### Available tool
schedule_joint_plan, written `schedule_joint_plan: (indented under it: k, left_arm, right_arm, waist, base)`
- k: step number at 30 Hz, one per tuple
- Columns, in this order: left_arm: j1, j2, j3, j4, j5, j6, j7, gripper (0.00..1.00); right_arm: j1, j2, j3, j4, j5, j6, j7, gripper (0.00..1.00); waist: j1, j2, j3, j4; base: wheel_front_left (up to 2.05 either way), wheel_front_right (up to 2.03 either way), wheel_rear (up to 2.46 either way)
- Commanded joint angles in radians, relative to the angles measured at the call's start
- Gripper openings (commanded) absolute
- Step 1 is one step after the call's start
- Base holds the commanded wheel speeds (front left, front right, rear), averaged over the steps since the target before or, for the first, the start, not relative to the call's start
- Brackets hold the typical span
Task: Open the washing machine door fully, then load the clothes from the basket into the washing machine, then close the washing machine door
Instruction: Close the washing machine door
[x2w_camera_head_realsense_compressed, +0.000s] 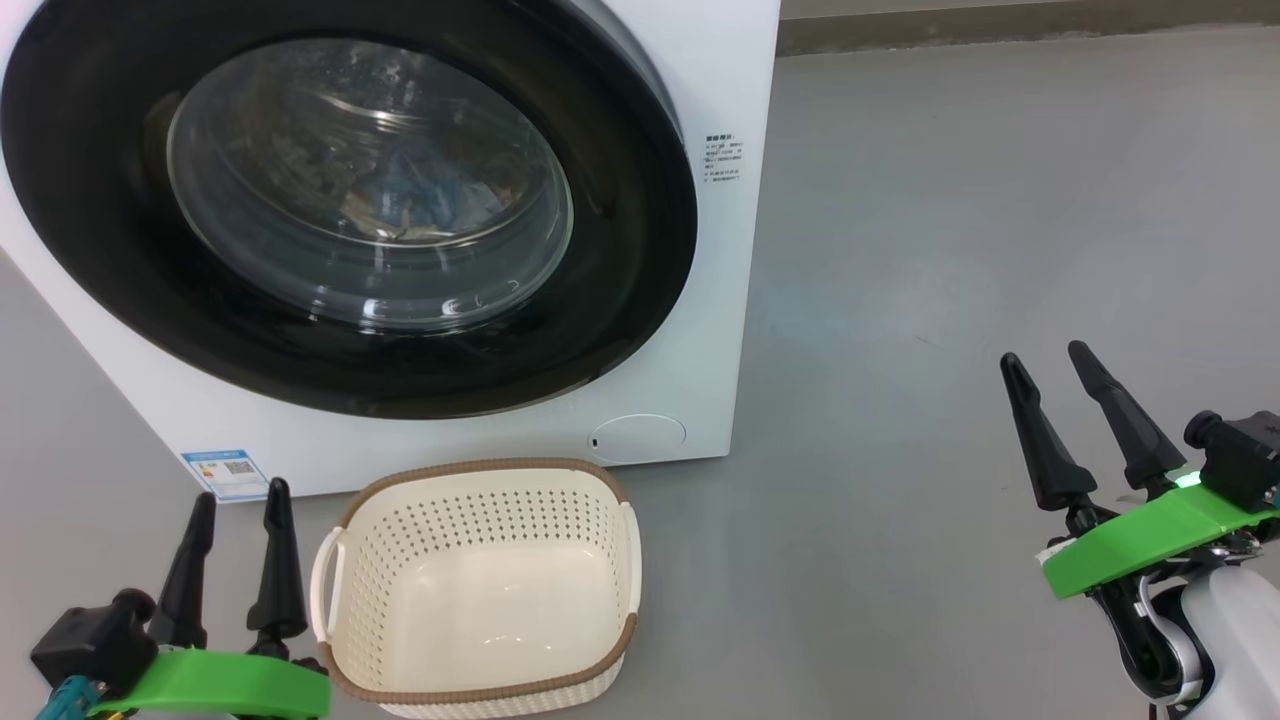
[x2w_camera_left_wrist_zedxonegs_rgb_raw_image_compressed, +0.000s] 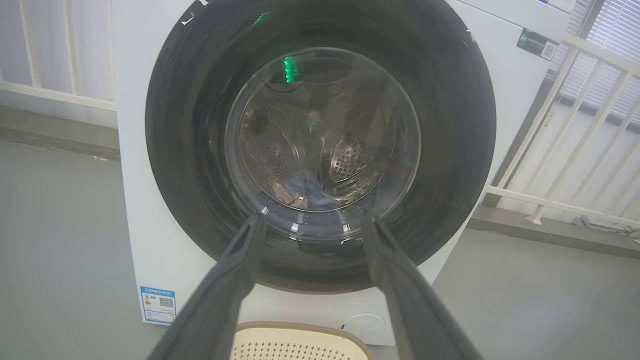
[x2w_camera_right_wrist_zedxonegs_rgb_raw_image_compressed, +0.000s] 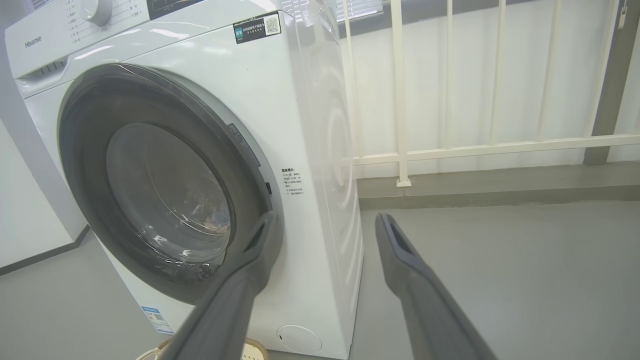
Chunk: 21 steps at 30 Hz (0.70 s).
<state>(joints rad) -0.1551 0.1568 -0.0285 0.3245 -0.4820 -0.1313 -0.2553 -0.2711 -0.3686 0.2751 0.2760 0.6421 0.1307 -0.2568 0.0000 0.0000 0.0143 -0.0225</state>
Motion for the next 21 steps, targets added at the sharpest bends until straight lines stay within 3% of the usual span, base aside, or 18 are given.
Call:
schedule_joint_plan:
  k: [1,21]
  left_arm:
    - [-0.008,0.018,0.036,-0.033,0.014,0.002,-0.006,1.0]
    - [-0.019,0.013,0.024,-0.025,-0.002,0.001,-0.006,1.0]
  right_arm:
    - [0.009,-0.01,-0.001,-0.016,-0.019,0.0,-0.005,1.0]
    - [0.027,0.014,-0.031,0.01,-0.05,0.0,-0.005,1.0]
  waist:
    - [0.0,0.0,0.001,0.001]
    - [0.0,0.0,0.007,0.016]
  base:
    - [0.0,0.0,0.0]
    - [0.0,0.0,0.0]
